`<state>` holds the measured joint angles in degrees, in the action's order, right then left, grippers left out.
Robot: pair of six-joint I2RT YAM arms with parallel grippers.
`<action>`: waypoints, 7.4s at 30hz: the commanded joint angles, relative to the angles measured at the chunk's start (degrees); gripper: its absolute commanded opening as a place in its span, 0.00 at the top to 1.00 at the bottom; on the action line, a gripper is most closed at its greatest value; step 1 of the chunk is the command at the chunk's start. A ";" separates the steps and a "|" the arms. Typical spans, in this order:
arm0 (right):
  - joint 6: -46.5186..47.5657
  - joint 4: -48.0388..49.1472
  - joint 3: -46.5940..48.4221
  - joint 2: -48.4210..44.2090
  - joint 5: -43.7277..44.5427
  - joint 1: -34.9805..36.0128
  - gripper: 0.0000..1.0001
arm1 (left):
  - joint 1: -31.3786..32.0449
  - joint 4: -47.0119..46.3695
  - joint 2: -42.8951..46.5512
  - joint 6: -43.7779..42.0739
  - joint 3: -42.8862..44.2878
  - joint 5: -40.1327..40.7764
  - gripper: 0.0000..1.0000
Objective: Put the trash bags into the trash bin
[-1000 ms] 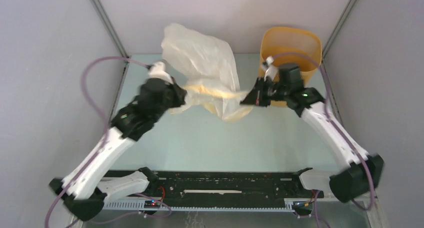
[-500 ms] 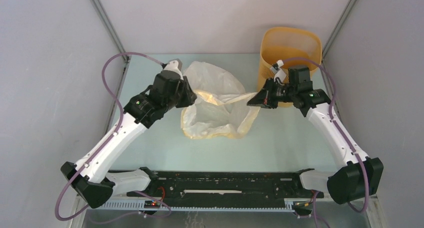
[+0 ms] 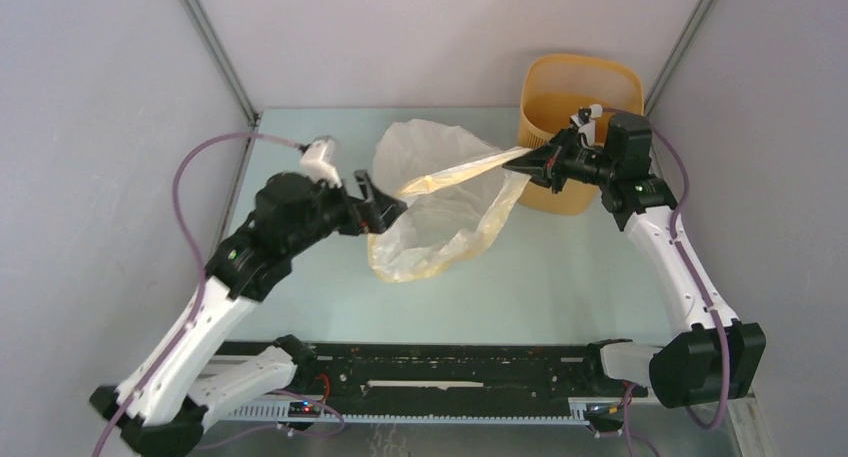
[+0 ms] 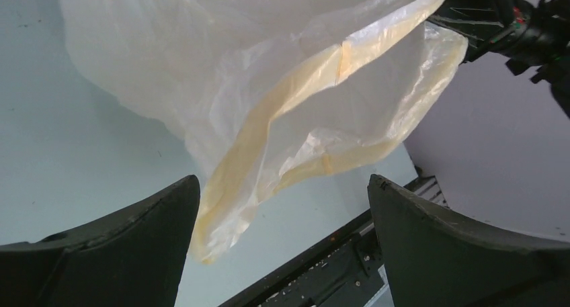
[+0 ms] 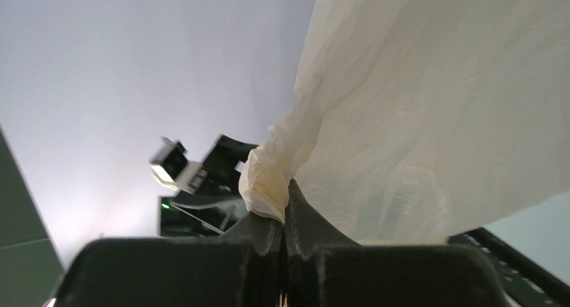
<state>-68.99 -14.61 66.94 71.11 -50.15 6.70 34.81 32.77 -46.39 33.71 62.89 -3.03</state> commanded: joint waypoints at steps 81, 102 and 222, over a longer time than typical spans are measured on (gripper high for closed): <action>26.13 -39.25 70.67 24.50 8.42 12.66 1.00 | -16.15 17.79 -24.05 -3.09 68.02 8.19 1.00; 44.53 -24.33 7.41 5.93 28.34 29.11 1.00 | -15.20 0.29 2.31 13.22 -15.86 0.09 1.00; 41.31 -42.51 45.09 16.90 5.71 17.44 1.00 | 33.75 41.76 -37.09 -14.95 60.84 42.08 0.21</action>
<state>-24.36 -58.06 110.98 88.66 -44.05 24.14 63.86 68.58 -78.32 17.93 119.31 22.20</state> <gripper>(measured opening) 0.006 0.801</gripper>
